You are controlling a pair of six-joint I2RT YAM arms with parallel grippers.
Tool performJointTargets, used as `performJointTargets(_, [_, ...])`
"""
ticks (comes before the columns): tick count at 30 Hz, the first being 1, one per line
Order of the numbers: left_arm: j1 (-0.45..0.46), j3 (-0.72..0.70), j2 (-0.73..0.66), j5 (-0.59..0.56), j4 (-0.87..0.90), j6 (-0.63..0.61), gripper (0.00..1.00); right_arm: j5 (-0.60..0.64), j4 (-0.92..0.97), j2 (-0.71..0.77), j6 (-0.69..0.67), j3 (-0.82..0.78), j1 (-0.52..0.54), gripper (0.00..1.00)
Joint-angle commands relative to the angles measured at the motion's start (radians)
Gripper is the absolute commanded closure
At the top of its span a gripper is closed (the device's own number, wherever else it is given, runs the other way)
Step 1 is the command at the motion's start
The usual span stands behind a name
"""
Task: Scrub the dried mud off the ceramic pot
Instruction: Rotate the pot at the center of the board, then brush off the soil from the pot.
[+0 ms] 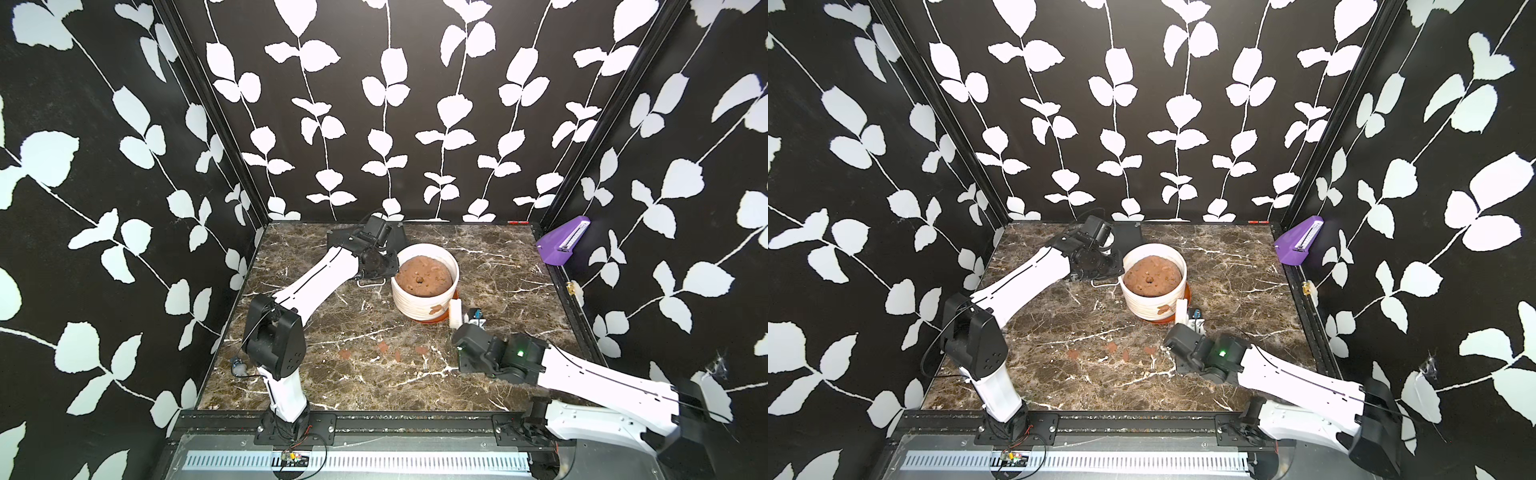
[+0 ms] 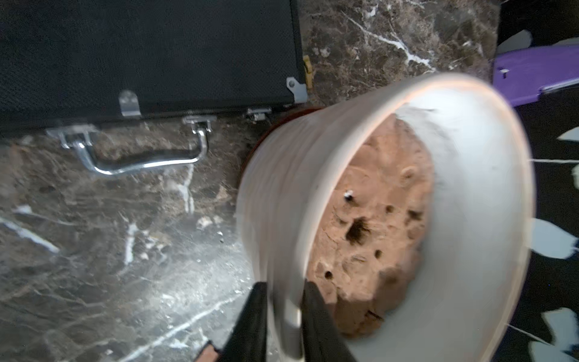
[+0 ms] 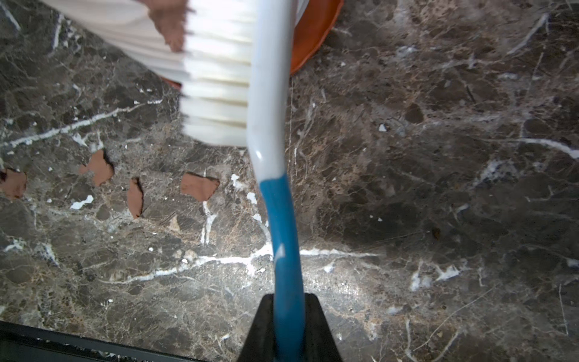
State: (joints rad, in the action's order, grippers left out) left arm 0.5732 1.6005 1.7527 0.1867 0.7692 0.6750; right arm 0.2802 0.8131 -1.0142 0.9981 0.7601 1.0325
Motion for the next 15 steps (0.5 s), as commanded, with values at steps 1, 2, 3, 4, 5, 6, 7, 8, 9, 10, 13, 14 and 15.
performJointTargets(1, [0.008, 0.027, -0.099, 0.063, 0.040, 0.019, 0.67, 0.020, 0.040, 0.023, -0.022, -0.022, -0.031, 1.00])
performJointTargets(2, [0.008, 0.019, -0.096, 0.075, 0.031, 0.021, 0.67, 0.016, 0.040, 0.020, -0.028, -0.022, -0.037, 1.00])
performJointTargets(3, [0.009, 0.010, -0.090, 0.085, 0.021, 0.026, 0.67, 0.011, 0.037, 0.013, -0.036, -0.018, -0.044, 1.00])
performJointTargets(4, [0.008, 0.004, -0.082, 0.093, 0.013, 0.029, 0.67, 0.005, 0.035, 0.001, -0.047, -0.013, -0.048, 1.00])
performJointTargets(5, [0.007, -0.002, -0.074, 0.101, 0.005, 0.032, 0.68, 0.005, 0.034, -0.013, -0.057, -0.005, -0.053, 1.00])
performJointTargets(6, [0.008, -0.008, -0.064, 0.110, -0.004, 0.036, 0.68, 0.006, 0.032, -0.031, -0.069, 0.004, -0.057, 1.00])
performJointTargets(7, [0.009, -0.014, -0.055, 0.119, -0.014, 0.040, 0.70, 0.009, 0.027, -0.049, -0.084, 0.012, -0.062, 1.00])
performJointTargets(8, [0.008, -0.019, -0.047, 0.129, -0.026, 0.044, 0.73, 0.013, 0.024, -0.066, -0.100, 0.023, -0.067, 1.00])
performJointTargets(9, [0.009, -0.024, -0.040, 0.134, -0.034, 0.049, 0.76, 0.017, 0.018, -0.085, -0.117, 0.031, -0.077, 1.00])
performJointTargets(10, [0.009, -0.025, -0.033, 0.135, -0.039, 0.050, 0.78, 0.018, 0.009, -0.100, -0.136, 0.037, -0.087, 1.00])
performJointTargets(13, [0.008, -0.022, -0.023, 0.131, -0.041, 0.048, 0.79, -0.002, -0.033, -0.131, -0.197, 0.042, -0.148, 1.00])
performJointTargets(14, [0.008, -0.022, -0.022, 0.127, -0.040, 0.046, 0.79, -0.020, -0.053, -0.137, -0.221, 0.039, -0.173, 1.00])
performJointTargets(15, [0.008, -0.020, -0.023, 0.122, -0.036, 0.043, 0.79, -0.039, -0.077, -0.142, -0.245, 0.038, -0.194, 1.00])
